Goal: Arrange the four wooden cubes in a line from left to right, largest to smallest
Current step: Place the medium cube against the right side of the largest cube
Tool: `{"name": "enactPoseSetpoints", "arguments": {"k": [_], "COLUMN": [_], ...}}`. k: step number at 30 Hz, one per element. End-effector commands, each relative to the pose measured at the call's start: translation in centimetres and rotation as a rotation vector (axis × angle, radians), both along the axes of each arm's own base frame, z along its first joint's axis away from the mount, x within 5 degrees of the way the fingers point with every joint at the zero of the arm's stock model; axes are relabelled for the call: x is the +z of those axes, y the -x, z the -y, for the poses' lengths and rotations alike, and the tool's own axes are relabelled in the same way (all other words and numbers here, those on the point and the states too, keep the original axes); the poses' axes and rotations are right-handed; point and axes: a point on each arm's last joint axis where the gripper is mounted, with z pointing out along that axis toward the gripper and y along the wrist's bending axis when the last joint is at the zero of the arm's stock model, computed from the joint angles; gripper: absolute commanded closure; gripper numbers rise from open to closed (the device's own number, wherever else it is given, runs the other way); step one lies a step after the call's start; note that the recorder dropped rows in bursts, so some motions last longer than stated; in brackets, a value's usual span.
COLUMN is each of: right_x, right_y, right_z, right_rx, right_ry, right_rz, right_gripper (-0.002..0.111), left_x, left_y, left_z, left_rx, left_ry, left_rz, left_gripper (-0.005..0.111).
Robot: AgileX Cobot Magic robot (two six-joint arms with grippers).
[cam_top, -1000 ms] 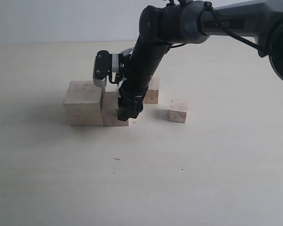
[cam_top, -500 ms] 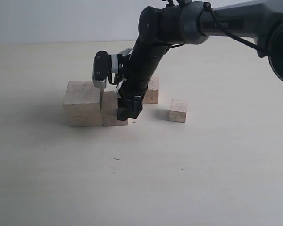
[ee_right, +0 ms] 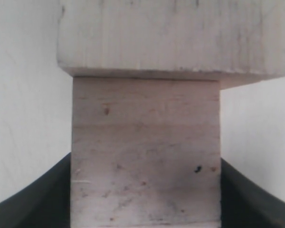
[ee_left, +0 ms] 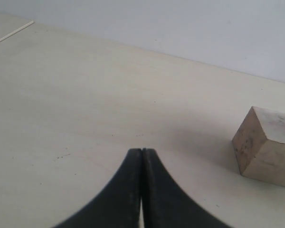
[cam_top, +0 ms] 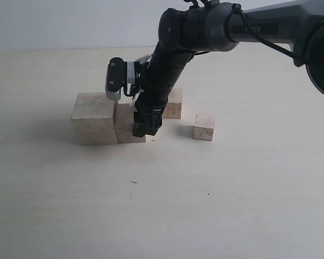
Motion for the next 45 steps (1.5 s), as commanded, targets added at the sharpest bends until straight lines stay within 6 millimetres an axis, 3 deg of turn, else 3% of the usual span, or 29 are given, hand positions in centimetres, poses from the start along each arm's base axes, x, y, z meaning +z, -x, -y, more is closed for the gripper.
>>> {"name": "enactPoseSetpoints", "arguments": {"k": [1, 13, 16, 21, 27, 30, 36, 45], "right_x": [-3.0, -3.0, -3.0, -3.0, -2.9, -2.8, -1.8, 3.2], "right_y": [-0.3, -0.3, -0.3, -0.4, -0.4, -0.6, -0.7, -0.2], "right_z": [0.3, 0.4, 0.3, 0.3, 0.2, 0.1, 0.1, 0.3], "right_rx": [0.02, 0.021, 0.019, 0.018, -0.013, -0.072, -0.1, -0.14], "right_ry": [0.053, 0.054, 0.052, 0.049, 0.038, 0.025, 0.01, -0.042], "right_rz": [0.033, 0.034, 0.034, 0.037, 0.031, 0.03, 0.037, 0.056], "right_gripper": [0.108, 0.108, 0.104, 0.084, 0.039, 0.024, 0.02, 0.02], "left_x": [0.0, 0.0, 0.0, 0.0, 0.0, 0.0, 0.0, 0.0], "left_y": [0.0, 0.0, 0.0, 0.0, 0.0, 0.0, 0.0, 0.0], "left_z": [0.0, 0.0, 0.0, 0.0, 0.0, 0.0, 0.0, 0.0], "left_rx": [0.0, 0.0, 0.0, 0.0, 0.0, 0.0, 0.0, 0.0], "left_ry": [0.009, 0.009, 0.009, 0.009, 0.009, 0.009, 0.007, 0.007], "left_rz": [0.012, 0.012, 0.012, 0.012, 0.012, 0.012, 0.011, 0.011], "left_gripper": [0.107, 0.107, 0.107, 0.107, 0.107, 0.107, 0.107, 0.107]}}
